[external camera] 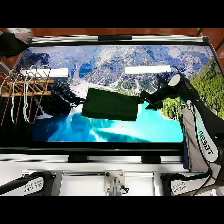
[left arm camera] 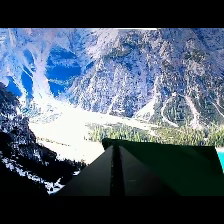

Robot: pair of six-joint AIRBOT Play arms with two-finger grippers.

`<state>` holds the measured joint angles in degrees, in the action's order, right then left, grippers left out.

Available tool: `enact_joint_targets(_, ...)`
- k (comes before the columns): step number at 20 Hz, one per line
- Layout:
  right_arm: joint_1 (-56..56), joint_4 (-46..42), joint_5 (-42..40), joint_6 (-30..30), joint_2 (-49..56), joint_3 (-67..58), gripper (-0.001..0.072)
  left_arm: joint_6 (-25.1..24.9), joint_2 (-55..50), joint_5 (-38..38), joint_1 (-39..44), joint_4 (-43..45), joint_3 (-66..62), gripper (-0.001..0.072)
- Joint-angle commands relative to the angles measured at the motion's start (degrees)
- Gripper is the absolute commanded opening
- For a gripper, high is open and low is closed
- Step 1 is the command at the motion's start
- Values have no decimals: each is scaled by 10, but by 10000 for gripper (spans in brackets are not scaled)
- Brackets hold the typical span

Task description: Fold the shirts.

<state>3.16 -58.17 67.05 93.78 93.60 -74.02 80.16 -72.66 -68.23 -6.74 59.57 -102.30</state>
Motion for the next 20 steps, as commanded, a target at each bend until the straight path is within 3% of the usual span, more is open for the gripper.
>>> enact_joint_targets(1,-15,73,-42,-51,23,50,662,1,0,0,0,0,0,36)
enact_joint_targets(5,-15,196,-66,-124,63,50,662,1,0,0,0,0,0,36)
enact_joint_targets(9,-15,225,-83,-129,85,50,635,5,0,0,0,0,0,36)
enact_joint_targets(10,-15,225,-84,-132,89,50,513,5,0,0,0,0,0,36)
enact_joint_targets(11,-15,226,-84,-138,90,50,276,5,0,0,0,0,0,36)
enact_joint_targets(12,-16,235,-83,-156,87,50,94,5,0,0,0,0,0,36)
enact_joint_targets(14,-26,267,-59,-221,68,38,72,5,0,0,0,0,0,36)
enact_joint_targets(16,-50,264,-27,-223,30,-5,71,5,0,0,0,0,0,36)
enact_joint_targets(20,-139,236,21,-99,-66,-142,71,5,0,0,0,0,0,36)
